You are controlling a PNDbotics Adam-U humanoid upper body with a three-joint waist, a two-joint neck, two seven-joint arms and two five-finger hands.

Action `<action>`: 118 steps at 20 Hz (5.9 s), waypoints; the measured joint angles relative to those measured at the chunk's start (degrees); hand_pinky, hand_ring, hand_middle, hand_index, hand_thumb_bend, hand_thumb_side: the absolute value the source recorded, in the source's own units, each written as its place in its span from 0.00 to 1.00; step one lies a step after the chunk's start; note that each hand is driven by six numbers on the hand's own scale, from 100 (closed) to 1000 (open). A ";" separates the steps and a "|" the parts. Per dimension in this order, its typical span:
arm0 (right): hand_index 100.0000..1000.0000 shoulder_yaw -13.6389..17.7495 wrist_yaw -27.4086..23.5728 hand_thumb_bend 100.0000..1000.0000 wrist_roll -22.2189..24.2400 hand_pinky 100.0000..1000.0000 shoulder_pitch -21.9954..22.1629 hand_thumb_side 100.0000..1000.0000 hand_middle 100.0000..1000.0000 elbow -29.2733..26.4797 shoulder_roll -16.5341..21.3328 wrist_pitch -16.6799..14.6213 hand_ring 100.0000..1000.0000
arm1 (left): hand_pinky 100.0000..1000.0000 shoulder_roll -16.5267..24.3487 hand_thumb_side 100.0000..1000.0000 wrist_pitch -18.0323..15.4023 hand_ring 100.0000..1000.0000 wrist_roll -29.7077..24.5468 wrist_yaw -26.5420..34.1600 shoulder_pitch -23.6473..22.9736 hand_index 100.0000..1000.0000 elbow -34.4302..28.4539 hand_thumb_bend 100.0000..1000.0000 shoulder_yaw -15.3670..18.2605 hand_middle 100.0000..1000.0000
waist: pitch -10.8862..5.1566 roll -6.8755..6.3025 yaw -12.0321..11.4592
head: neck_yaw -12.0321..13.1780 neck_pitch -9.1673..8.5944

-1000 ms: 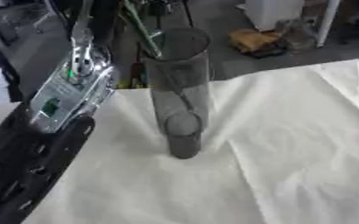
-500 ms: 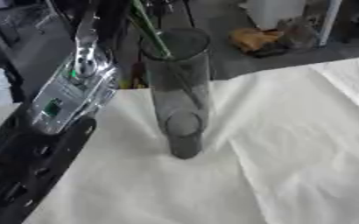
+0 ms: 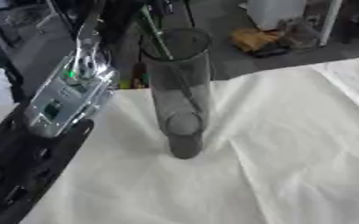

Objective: Arrange flowers into the vase.

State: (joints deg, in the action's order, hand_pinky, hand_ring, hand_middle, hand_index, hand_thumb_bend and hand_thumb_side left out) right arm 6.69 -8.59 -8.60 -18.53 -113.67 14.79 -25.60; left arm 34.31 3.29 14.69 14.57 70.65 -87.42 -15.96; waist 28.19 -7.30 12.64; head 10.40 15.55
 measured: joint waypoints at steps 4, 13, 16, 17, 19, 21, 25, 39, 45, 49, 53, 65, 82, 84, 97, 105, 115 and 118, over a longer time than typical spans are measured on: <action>0.92 0.00 -0.02 0.00 0.14 0.86 0.19 0.99 0.60 0.00 0.00 0.14 0.82 | 0.26 0.00 0.66 1.35 0.47 -1.31 -1.57 -0.02 0.64 0.01 0.16 0.00 0.44 | -0.02 0.00 -0.11 | -0.03 0.01; 0.92 0.00 -0.05 0.00 0.04 0.86 0.39 0.98 0.60 0.00 -0.06 0.55 0.82 | 0.38 0.54 0.69 3.63 0.62 -3.10 -3.87 -0.64 0.78 0.02 0.15 -0.01 0.57 | -0.19 -0.11 -0.54 | -0.38 0.51; 0.92 0.00 -0.05 0.00 0.00 0.86 0.39 0.98 0.60 0.00 -0.29 0.75 0.82 | 0.41 0.54 0.71 4.03 0.66 -3.48 -4.29 -0.83 0.82 0.02 0.18 -0.01 0.61 | -0.36 -0.26 -0.55 | -0.39 0.56; 0.92 0.00 -0.05 0.00 -0.03 0.86 0.39 0.98 0.60 0.00 -0.36 0.81 0.82 | 0.43 0.55 0.71 4.17 0.70 -3.62 -4.41 -0.93 0.86 0.02 0.19 -0.01 0.65 | -0.38 -0.29 -0.55 | -0.39 0.56; 0.92 0.00 -0.06 0.00 -0.01 0.86 0.39 0.98 0.60 0.00 -0.40 0.92 0.82 | 0.49 0.62 0.75 4.51 0.75 -4.04 -4.69 -1.04 0.91 0.02 0.25 -0.03 0.71 | -0.40 -0.32 -0.55 | -0.39 0.56; 0.92 -0.01 -0.08 0.00 0.00 0.86 0.39 0.98 0.60 0.00 -0.40 0.96 0.82 | 0.53 1.03 0.78 4.95 0.79 -4.96 -5.24 -1.04 0.93 0.02 0.30 -0.17 0.74 | -0.59 -0.35 -0.57 | -0.39 0.56; 0.92 -0.02 -0.10 0.00 0.02 0.86 0.40 0.98 0.60 0.00 -0.40 1.01 0.82 | 0.59 1.49 0.82 5.90 0.82 -7.62 -6.82 -1.06 0.96 0.02 0.36 -0.32 0.78 | -1.00 -0.62 -0.73 | -0.39 0.57; 0.92 -0.02 -0.67 0.00 0.08 0.86 0.41 0.97 0.60 0.00 -0.39 1.55 0.82 | 0.69 3.76 0.83 6.84 0.89 -18.90 -15.12 -2.37 1.00 0.01 0.44 -0.34 0.87 | -2.15 -1.18 -1.26 | -0.51 1.01; 0.92 0.00 -0.89 0.00 0.06 0.86 0.49 0.97 0.60 0.00 -0.39 2.00 0.82 | 0.72 5.18 0.84 7.02 0.90 -24.58 -19.29 -2.64 1.00 0.01 0.42 0.03 0.89 | -2.75 -1.53 -1.84 | -0.96 1.31; 0.92 0.00 -1.05 0.00 0.08 0.86 0.70 0.97 0.60 0.00 -0.38 2.32 0.82 | 0.72 6.06 0.85 7.01 0.91 -26.56 -21.25 -2.75 1.00 0.07 0.42 0.45 0.89 | -3.28 -1.89 -2.17 | -1.14 1.49; 0.92 0.00 -1.14 0.00 0.06 0.86 0.72 0.96 0.60 0.00 -0.37 2.58 0.82 | 0.74 6.39 0.81 7.00 0.91 -27.67 -22.79 -2.98 1.00 0.58 0.33 0.84 0.90 | -3.47 -2.17 -2.13 | -1.14 1.49; 0.91 -0.02 -1.39 0.00 -0.25 0.86 0.72 0.96 0.60 0.00 -0.24 3.22 0.82 | 0.75 7.57 0.82 6.37 0.92 -36.09 -28.15 -1.95 0.92 3.29 0.31 1.89 0.89 | -3.92 -2.82 -2.07 | -1.12 1.53; 0.92 -0.04 -1.21 0.00 -0.29 0.86 1.26 0.94 0.60 0.00 0.11 4.22 0.82 | 0.80 7.53 0.85 4.17 0.95 -49.59 -31.69 1.79 1.00 6.46 0.43 2.91 0.92 | -4.70 -3.87 -2.62 | -1.12 2.03; 0.92 -0.06 -1.12 0.00 -0.26 0.86 1.37 0.94 0.60 0.00 0.11 4.26 0.82 | 0.80 7.52 0.85 4.07 0.95 -50.59 -31.52 1.96 1.00 6.46 0.43 2.91 0.92 | -4.70 -3.87 -2.78 | -1.10 2.04; 0.92 -0.39 -1.06 0.00 -0.21 0.86 1.40 0.93 0.59 0.00 0.11 4.75 0.82 | 0.85 7.52 0.84 6.28 0.98 -61.59 -30.26 1.96 1.00 6.75 0.58 2.81 1.00 | -4.70 -3.87 -2.96 | -0.93 2.48; 0.92 -0.41 -1.05 0.00 -0.02 0.86 1.40 0.93 0.59 0.00 0.11 5.02 0.82 | 0.87 7.96 0.79 6.66 0.99 -66.18 -34.96 1.80 1.00 6.22 0.57 2.83 1.00 | -4.70 -4.12 -3.22 | -0.98 2.48; 0.92 -0.41 -1.05 0.00 -0.17 0.87 1.41 0.93 0.59 0.00 0.11 5.27 0.82 | 0.87 8.57 0.81 6.81 0.99 -66.56 -35.79 0.94 1.00 6.24 0.55 3.26 1.00 | -4.74 -4.03 -3.74 | -0.97 2.48; 0.92 -0.41 -1.05 0.00 -0.18 0.87 1.41 0.93 0.59 0.00 0.11 5.27 0.82 | 0.87 8.59 0.82 6.86 0.99 -66.56 -35.79 0.65 1.00 6.31 0.54 3.26 1.00 | -4.76 -3.86 -3.85 | -0.91 2.48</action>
State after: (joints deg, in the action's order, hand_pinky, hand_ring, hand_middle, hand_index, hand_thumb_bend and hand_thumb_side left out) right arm 6.28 -9.64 -8.78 -17.12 -113.67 14.90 -20.33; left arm 42.89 10.16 -51.87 -21.21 71.29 -81.11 -12.70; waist 23.43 -11.16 8.79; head 9.49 18.03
